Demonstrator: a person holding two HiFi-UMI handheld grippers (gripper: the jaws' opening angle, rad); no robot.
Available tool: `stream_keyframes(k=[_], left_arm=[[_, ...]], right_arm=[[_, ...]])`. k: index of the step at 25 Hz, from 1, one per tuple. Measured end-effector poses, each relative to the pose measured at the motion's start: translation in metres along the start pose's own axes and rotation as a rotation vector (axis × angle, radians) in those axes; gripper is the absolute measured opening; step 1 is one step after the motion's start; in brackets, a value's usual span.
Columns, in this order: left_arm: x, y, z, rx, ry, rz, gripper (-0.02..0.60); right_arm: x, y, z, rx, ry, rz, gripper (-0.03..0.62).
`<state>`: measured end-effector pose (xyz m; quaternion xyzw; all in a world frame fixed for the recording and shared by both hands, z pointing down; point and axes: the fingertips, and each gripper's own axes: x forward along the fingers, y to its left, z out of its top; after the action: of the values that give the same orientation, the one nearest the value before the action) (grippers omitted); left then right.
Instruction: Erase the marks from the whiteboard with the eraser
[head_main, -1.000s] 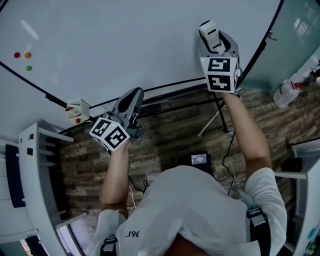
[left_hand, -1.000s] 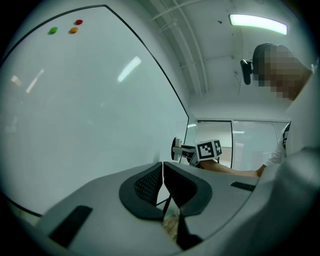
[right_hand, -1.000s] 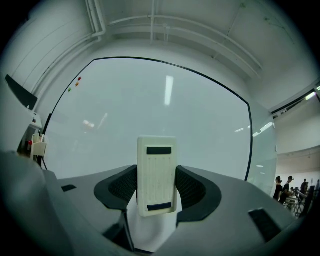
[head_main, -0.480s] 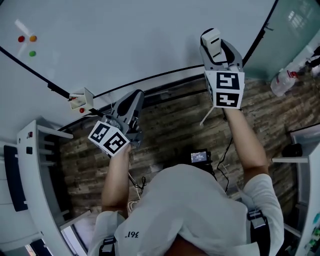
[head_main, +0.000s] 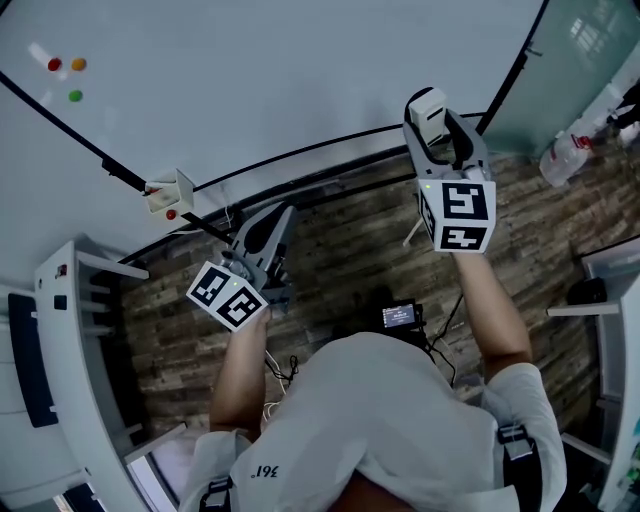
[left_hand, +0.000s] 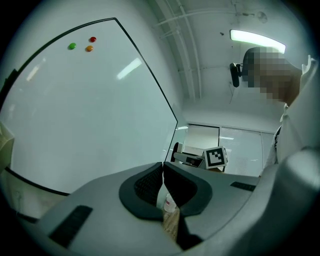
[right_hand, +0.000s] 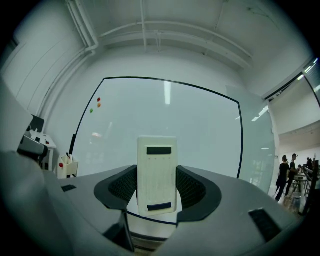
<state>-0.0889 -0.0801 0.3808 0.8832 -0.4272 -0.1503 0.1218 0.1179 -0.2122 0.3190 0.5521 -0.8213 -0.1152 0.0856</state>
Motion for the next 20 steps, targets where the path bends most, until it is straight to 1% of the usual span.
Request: stream_keyframes(k=[5,9,14,17,20], left_arm=[[-0.018,-0.004,-0.005,-0.028,-0.003,-0.005,0.012],[-0.025,-0.009,-0.011,-0.041,-0.005,0.012,0.012],[-0.020,-0.015,-0.018,-0.054,-0.022,0.045,0.012],[-0.013,-0.022,-0.025,-0.064,-0.029,0.048,0.012],[-0.004,-0.031,-0.034,-0.074,-0.021,0.050,0.012]], right_arm=[[-0.021,0.019,-0.013,0.029,0.025,0.021,0.258],[-0.037,0.022,-0.021,0.054,0.030,0.042,0.258],[-0.046,0.021,-0.037,0.078,0.047,0.100,0.256],[-0.050,0.017,-0.044,0.082,0.052,0.133,0.258],[-0.054,0.009,-0.053,0.089,0.062,0.148,0.258]])
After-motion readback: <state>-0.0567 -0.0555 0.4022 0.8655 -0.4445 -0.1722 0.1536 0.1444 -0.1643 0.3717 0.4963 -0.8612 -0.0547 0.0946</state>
